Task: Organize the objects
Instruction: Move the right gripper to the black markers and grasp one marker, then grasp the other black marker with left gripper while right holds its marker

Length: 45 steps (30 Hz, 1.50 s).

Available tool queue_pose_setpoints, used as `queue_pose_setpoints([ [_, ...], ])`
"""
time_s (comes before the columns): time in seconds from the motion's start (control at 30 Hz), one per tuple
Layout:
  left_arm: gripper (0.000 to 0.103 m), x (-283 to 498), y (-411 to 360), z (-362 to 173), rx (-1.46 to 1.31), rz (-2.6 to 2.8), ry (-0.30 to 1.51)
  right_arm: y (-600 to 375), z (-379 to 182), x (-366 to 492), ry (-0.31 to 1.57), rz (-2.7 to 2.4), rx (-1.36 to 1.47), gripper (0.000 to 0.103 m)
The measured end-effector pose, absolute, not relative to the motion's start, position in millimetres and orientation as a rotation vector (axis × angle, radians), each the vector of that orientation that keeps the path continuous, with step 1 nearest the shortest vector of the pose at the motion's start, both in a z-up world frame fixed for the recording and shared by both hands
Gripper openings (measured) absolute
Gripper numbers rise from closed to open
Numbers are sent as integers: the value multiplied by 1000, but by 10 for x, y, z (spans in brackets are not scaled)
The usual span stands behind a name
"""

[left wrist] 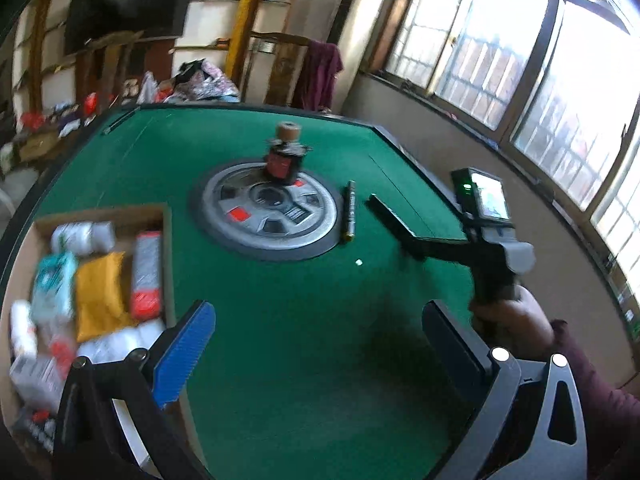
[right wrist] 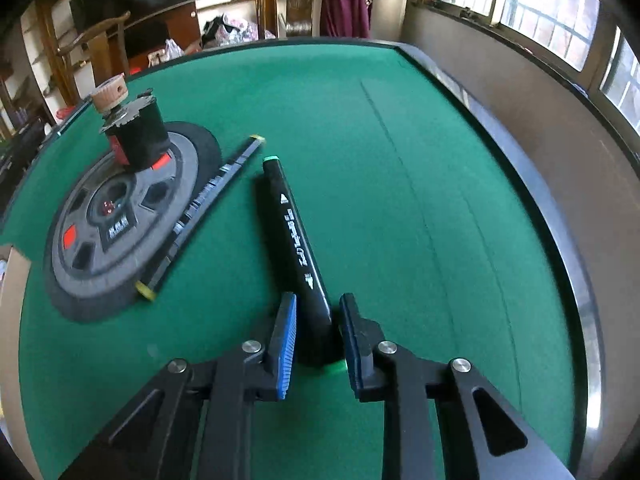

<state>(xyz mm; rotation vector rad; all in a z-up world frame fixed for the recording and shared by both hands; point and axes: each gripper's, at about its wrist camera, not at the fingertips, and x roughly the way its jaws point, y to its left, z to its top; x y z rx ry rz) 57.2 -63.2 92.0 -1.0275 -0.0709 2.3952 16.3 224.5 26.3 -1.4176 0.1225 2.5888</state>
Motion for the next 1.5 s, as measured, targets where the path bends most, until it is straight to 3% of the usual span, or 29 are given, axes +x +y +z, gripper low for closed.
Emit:
queue_pose_setpoints([
  [0.13, 103, 218, -17, 789, -1048, 2356, 115, 2370, 220, 173, 180, 2656, -1371, 22],
  [0.33, 99, -448, 707, 562, -1077, 2349, 246, 2617, 213, 64, 327, 2741, -1383, 23],
  [0.4, 85, -621, 919, 466, -1091, 2344, 310, 2646, 205, 55, 386, 2746, -1389, 23],
  [0.47, 58, -776, 1095, 349, -1124, 2329, 374, 2678, 190, 46, 443, 2748, -1394, 23],
  [0.57, 46, -943, 1271, 201, -1174, 2296, 412, 2727, 197, 51, 505, 2747, -1400, 24],
  [0.7, 45, -1044, 1390, 74, -1200, 2288, 439, 2767, 177, 36, 567, 2744, -1406, 25],
  [0.73, 41, -1046, 1395, 59, -1206, 2288, 430, 2781, 180, 39, 578, 2745, -1405, 25],
  [0.83, 15, -981, 1374, 67, -1198, 2293, 435, 2782, 173, 35, 591, 2752, -1400, 28],
  [1.07, 14, -626, 955, 115, -1263, 2296, 351, 2688, 177, 44, 553, 2800, -1377, 49],
  [1.4, 14, 96, 429, 58, -1333, 2268, 230, 2518, 193, -48, 375, 2770, -1383, 52],
  [1.5, 18, 94, 518, 64, -1311, 2289, 233, 2430, 189, -240, 223, 2751, -1430, 52],
])
